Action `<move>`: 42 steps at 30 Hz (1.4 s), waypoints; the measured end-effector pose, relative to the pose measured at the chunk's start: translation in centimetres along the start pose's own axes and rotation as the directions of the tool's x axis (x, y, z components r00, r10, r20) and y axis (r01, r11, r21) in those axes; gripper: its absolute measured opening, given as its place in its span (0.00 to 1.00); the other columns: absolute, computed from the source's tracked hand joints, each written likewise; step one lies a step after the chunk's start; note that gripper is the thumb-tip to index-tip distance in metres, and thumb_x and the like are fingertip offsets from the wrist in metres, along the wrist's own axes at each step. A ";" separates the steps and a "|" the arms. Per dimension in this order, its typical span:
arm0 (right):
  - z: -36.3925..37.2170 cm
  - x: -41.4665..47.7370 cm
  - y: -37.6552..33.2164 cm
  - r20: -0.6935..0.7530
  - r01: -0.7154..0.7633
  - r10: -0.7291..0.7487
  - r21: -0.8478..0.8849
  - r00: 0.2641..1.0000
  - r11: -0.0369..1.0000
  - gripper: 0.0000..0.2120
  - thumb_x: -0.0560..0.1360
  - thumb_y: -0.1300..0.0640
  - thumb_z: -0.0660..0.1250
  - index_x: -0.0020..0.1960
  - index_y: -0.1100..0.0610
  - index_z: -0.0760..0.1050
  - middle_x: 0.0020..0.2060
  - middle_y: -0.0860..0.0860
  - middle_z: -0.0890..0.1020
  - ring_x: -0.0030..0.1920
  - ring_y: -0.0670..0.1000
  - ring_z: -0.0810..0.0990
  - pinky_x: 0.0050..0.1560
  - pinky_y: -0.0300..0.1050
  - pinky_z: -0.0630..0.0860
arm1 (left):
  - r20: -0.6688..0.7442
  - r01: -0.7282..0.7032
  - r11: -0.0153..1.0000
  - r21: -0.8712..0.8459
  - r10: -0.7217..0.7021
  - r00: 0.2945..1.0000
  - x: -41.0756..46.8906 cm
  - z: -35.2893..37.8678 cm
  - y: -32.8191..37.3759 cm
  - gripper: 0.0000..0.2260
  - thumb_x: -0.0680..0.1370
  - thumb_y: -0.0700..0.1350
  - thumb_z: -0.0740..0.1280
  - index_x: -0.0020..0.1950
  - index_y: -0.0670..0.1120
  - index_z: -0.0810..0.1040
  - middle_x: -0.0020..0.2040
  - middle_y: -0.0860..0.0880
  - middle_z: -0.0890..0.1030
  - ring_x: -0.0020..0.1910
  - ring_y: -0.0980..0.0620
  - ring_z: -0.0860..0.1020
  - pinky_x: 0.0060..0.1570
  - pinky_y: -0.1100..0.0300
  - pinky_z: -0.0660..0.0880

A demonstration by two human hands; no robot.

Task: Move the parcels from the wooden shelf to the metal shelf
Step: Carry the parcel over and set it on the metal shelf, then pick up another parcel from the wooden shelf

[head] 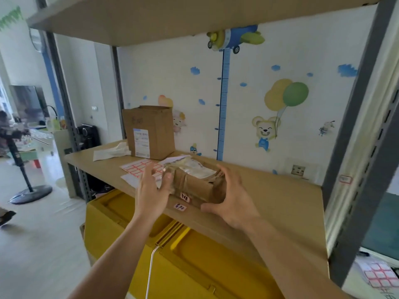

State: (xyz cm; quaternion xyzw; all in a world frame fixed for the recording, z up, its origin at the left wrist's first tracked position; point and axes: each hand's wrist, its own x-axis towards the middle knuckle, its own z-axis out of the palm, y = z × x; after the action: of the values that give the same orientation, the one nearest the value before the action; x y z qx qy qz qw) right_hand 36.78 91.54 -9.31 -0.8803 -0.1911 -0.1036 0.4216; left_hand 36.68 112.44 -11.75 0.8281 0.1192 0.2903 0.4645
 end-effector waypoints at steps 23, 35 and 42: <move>-35.7 -46.2 5.2 -0.748 -0.074 -0.070 -0.157 0.660 0.985 0.37 0.70 0.56 0.75 0.77 0.53 0.67 0.72 0.43 0.74 0.73 0.45 0.72 0.69 0.56 0.73 | 0.277 -0.373 0.385 -0.844 0.909 0.310 -39.8 15.4 31.4 0.27 0.82 0.49 0.60 0.80 0.44 0.68 0.77 0.53 0.73 0.78 0.55 0.70 0.76 0.55 0.68; -57.5 -68.3 10.8 -0.817 -0.300 -0.066 -0.284 0.573 0.911 0.37 0.72 0.49 0.73 0.78 0.49 0.64 0.68 0.27 0.72 0.69 0.40 0.74 0.71 0.45 0.71 | 0.253 -0.194 0.289 -0.937 0.948 0.192 -65.3 28.2 49.7 0.28 0.83 0.56 0.59 0.82 0.48 0.66 0.82 0.53 0.70 0.81 0.56 0.67 0.78 0.43 0.66; -67.4 -73.4 16.0 -0.865 -0.379 -0.058 -0.277 0.499 0.883 0.39 0.70 0.44 0.72 0.78 0.50 0.65 0.65 0.23 0.71 0.69 0.27 0.67 0.74 0.47 0.67 | 0.276 -0.159 0.294 -0.942 0.953 0.126 -73.4 35.7 58.3 0.28 0.83 0.56 0.60 0.83 0.50 0.65 0.81 0.56 0.70 0.79 0.61 0.67 0.77 0.56 0.65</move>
State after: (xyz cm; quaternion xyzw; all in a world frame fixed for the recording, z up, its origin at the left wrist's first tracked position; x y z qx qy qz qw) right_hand -24.33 11.42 -3.72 -0.7976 0.1548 -0.5212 0.2611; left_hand -5.34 21.69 -4.31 0.5350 -0.6337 0.0257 0.5582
